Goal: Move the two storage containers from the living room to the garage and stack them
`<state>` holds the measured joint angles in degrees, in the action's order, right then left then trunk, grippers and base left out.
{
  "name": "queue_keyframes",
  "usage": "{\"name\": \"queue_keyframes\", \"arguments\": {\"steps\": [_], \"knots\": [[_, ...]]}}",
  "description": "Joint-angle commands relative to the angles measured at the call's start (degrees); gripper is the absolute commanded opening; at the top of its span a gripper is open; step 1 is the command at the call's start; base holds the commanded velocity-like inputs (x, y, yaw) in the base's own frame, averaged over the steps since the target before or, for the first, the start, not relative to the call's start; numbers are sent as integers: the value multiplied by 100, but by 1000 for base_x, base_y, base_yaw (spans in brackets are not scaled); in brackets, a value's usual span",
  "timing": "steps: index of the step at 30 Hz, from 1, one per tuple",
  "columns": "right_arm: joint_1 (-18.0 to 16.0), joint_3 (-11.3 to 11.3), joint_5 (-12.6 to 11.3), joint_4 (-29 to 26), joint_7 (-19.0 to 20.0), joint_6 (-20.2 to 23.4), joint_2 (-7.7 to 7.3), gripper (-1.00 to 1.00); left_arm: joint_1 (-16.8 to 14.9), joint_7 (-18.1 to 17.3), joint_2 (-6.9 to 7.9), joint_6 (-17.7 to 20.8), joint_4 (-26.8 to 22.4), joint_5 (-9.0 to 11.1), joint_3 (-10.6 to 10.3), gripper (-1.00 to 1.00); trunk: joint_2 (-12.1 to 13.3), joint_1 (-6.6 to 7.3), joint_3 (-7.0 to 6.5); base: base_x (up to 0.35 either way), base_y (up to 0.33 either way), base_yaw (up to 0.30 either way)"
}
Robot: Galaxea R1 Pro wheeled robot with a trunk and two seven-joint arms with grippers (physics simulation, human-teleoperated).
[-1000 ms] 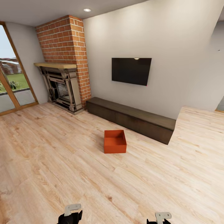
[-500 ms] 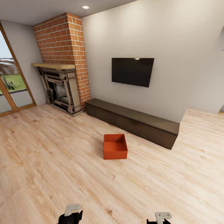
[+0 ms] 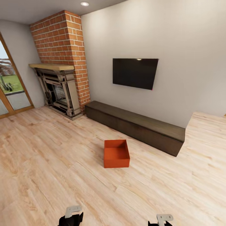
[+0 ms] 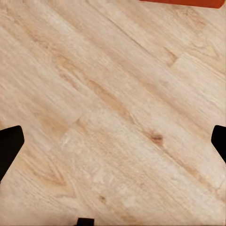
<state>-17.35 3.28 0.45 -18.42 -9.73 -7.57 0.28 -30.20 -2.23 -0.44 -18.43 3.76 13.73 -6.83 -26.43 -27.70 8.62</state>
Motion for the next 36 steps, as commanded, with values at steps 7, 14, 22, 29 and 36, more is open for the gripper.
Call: {"name": "queue_keyframes", "arguments": {"steps": [7, 14, 22, 29, 36], "knots": [[-5, 33, 8, 5, -38, -9, -2, 100, -12, -23, -8, -41, 28, 60, -46, 100, -10, -6, 11, 332, 0, 0], [-5, 33, 8, 5, -40, -13, -2, 100, -12, -23, -8, -38, 28, 60, -46, 100, -10, -6, 11, 332, 0, 0], [-5, 33, 2, 5, -40, -11, -2, 100, -12, -23, -8, -38, 28, 60, -46, 100, -10, -6, 11, 332, 0, 0], [-6, 33, 8, 5, -38, -9, -2, 100, -12, -23, -8, -38, 28, 60, -55, 100, -10, -6, 11, 332, 0, 0], [-6, 33, 5, 5, -40, -9, -2, 100, -12, -23, -8, -38, 28, 60, -55, 100, -10, -6, 11, 332, 0, 0]]}}
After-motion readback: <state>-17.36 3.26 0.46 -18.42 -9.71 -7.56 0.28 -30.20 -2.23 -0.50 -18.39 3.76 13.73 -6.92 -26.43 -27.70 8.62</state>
